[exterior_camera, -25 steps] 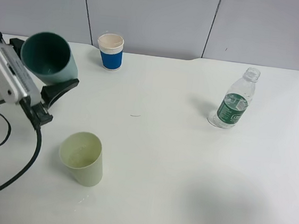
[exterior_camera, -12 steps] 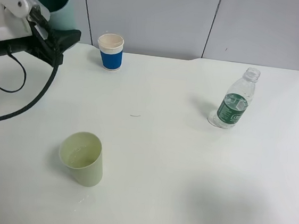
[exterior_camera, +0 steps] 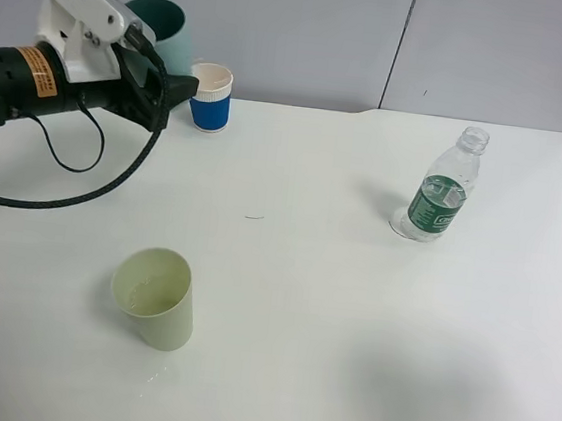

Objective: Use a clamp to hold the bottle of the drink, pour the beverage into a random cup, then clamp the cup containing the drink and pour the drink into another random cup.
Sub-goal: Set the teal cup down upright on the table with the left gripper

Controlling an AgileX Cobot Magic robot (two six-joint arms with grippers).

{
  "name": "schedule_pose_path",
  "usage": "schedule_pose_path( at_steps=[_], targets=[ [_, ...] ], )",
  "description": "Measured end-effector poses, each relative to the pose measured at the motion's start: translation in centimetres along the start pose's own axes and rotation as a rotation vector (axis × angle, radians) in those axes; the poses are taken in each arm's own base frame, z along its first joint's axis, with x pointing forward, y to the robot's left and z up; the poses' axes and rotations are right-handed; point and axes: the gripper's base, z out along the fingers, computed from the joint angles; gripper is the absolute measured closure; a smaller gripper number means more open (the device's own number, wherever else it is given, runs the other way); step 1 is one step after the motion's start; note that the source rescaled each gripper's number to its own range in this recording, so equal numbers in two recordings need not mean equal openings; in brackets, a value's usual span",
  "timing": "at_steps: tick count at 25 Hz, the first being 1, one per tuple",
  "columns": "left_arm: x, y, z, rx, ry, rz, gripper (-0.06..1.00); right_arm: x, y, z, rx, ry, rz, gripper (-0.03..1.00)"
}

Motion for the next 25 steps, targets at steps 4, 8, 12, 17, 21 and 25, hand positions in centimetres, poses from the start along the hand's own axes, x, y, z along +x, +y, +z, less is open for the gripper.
schedule_pose_path(
  at_steps=[4, 8, 12, 17, 21, 25],
  targets=[
    [1.2, -0.7, 1.4, 0.065, -0.014, -0.009, 0.93, 0.0, 0.0, 0.0, 0.000, 0.000, 0.000, 0.02],
    [2.3, -0.9, 2.7, 0.142, -0.012, -0.015, 0.93, 0.0, 0.0, 0.0, 0.000, 0.000, 0.000, 0.02],
    [3.0, -1.2, 3.6, 0.214, 0.001, 0.012, 0.93, 0.0, 0.0, 0.0, 0.000, 0.000, 0.000, 0.02],
    [3.9, -1.8, 4.7, 0.347, 0.024, 0.063, 0.93, 0.0, 0.0, 0.0, 0.000, 0.000, 0.000, 0.02],
    [4.6, -2.3, 5.9, 0.494, 0.060, 0.070, 0.93, 0.0, 0.0, 0.0, 0.000, 0.000, 0.000, 0.02],
    [5.1, -2.2, 7.0, 0.593, 0.096, 0.073, 0.93, 0.0, 0.0, 0.0, 0.000, 0.000, 0.000, 0.02]
  ],
)
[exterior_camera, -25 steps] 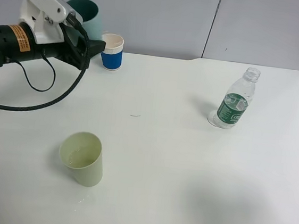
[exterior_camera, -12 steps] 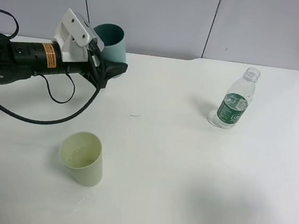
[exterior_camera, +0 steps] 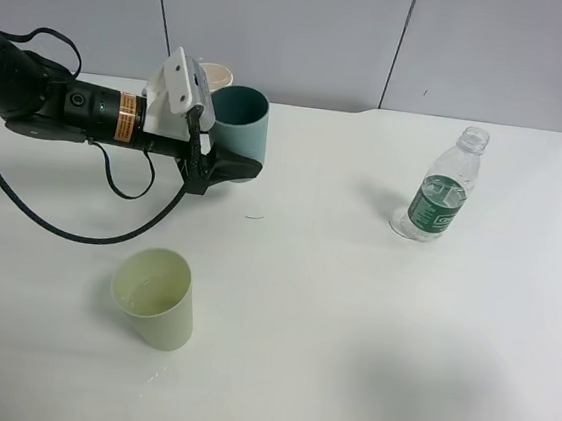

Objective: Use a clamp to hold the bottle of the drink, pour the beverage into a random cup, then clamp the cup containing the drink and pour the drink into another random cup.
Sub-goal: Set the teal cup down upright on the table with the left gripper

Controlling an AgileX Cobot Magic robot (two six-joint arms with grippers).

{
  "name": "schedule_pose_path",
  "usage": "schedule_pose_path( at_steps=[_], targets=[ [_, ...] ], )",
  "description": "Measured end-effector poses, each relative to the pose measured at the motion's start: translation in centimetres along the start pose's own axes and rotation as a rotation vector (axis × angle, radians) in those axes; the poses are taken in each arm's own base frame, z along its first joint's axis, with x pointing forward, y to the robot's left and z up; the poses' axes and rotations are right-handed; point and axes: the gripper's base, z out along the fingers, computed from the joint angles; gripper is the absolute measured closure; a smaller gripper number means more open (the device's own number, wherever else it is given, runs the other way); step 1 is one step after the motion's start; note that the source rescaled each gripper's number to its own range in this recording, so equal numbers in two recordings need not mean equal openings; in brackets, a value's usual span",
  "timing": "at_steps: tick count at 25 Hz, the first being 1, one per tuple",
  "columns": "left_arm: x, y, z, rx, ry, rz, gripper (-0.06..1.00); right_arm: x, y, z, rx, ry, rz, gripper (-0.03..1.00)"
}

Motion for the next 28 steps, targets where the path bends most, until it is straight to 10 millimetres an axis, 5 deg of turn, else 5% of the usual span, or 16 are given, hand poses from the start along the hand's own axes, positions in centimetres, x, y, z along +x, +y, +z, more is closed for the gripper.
schedule_pose_path(
  at_steps=[28],
  targets=[
    [4.4, 4.7, 3.5, 0.274, -0.022, 0.122, 0.93, 0.0, 0.0, 0.0, 0.000, 0.000, 0.000, 0.02]
  ],
)
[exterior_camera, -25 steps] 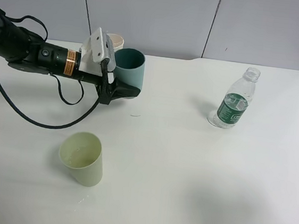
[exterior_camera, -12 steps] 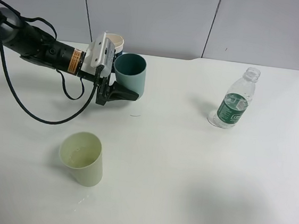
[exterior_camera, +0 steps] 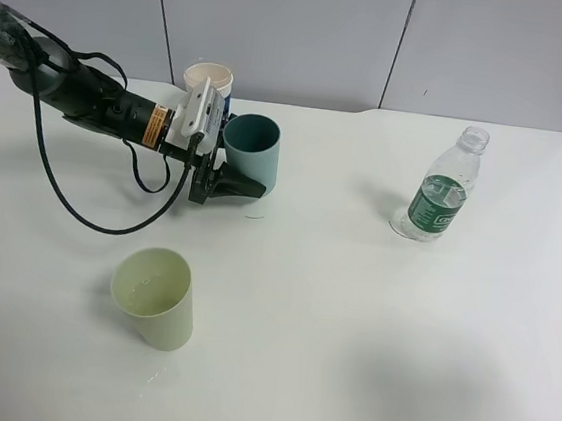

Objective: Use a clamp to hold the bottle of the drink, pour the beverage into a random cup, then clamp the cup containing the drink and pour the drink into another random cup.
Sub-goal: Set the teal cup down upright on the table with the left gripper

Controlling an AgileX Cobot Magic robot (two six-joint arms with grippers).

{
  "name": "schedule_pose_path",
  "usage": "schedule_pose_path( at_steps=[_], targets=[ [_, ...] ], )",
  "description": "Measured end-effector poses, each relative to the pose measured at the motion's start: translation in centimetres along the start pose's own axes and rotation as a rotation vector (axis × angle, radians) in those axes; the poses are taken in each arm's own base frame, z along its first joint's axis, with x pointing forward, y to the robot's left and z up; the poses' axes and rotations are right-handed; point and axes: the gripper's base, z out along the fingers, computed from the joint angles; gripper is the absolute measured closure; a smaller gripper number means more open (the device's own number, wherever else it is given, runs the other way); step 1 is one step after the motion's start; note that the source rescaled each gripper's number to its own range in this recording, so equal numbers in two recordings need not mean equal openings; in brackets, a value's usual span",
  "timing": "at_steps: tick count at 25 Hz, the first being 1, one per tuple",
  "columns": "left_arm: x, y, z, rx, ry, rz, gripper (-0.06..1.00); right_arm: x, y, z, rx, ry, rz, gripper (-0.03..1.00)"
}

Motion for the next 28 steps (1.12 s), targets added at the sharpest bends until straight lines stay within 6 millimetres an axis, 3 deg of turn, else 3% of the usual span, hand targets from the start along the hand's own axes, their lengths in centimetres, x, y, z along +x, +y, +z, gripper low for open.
schedule_pose_path(
  at_steps=[20, 28],
  targets=[
    [0.9, -0.3, -0.6, 0.058, 0.048, 0.025, 0.93, 0.0, 0.0, 0.0, 0.000, 0.000, 0.000, 0.02],
    [1.1, -0.2, -0.5, 0.034, 0.030, -0.070, 0.93, 0.0, 0.0, 0.0, 0.000, 0.000, 0.000, 0.02]
  ],
)
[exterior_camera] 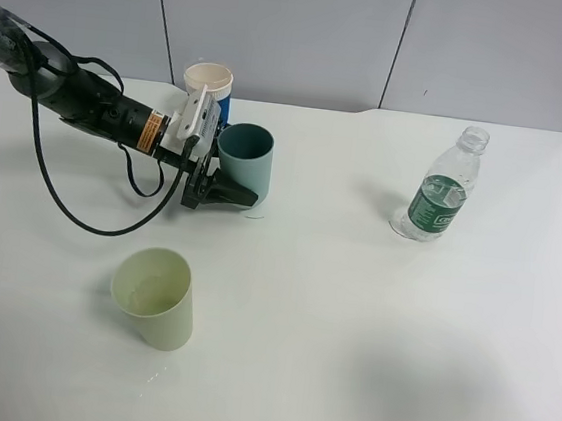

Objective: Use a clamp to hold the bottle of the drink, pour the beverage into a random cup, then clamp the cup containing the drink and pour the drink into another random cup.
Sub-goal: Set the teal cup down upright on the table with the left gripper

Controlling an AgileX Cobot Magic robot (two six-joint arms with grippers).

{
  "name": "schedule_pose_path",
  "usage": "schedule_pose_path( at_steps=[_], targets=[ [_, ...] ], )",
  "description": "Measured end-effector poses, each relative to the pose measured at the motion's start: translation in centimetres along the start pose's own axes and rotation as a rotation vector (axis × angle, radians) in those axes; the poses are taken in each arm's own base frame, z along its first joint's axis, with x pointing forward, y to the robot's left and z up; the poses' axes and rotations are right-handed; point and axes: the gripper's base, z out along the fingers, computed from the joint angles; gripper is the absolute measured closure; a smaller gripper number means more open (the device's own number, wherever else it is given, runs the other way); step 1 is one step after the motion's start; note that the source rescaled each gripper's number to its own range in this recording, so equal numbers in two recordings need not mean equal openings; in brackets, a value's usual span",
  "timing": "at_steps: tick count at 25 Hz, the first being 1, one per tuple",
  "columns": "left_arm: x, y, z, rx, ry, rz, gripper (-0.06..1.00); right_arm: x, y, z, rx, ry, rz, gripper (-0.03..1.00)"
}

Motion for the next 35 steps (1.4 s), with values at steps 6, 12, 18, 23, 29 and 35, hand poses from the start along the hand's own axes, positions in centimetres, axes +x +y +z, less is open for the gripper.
schedule_pose_path(
  at_steps=[6, 12, 18, 23, 29, 35],
  targets=[
    [-0.4, -0.4, 1.1, 0.025, -0.002, 0.004, 0.93, 0.0, 0.0, 0.0, 0.000, 0.000, 0.000, 0.02],
    [-0.4, -0.4, 1.4, 0.017, 0.002, 0.002, 0.93, 0.0, 0.0, 0.0, 0.000, 0.000, 0.000, 0.02],
    [0.4, -0.1, 1.9, -0.019, -0.027, -0.046, 0.93, 0.0, 0.0, 0.0, 0.000, 0.000, 0.000, 0.02],
    [0.4, 0.0, 1.9, -0.028, -0.030, -0.049, 0.93, 0.0, 0.0, 0.0, 0.000, 0.000, 0.000, 0.02],
    [0.4, 0.0, 1.9, -0.026, -0.029, -0.048, 0.93, 0.0, 0.0, 0.0, 0.000, 0.000, 0.000, 0.02],
    [0.4, 0.0, 1.9, -0.031, -0.033, -0.051, 0.31, 0.0, 0.0, 0.0, 0.000, 0.000, 0.000, 0.02]
  ],
)
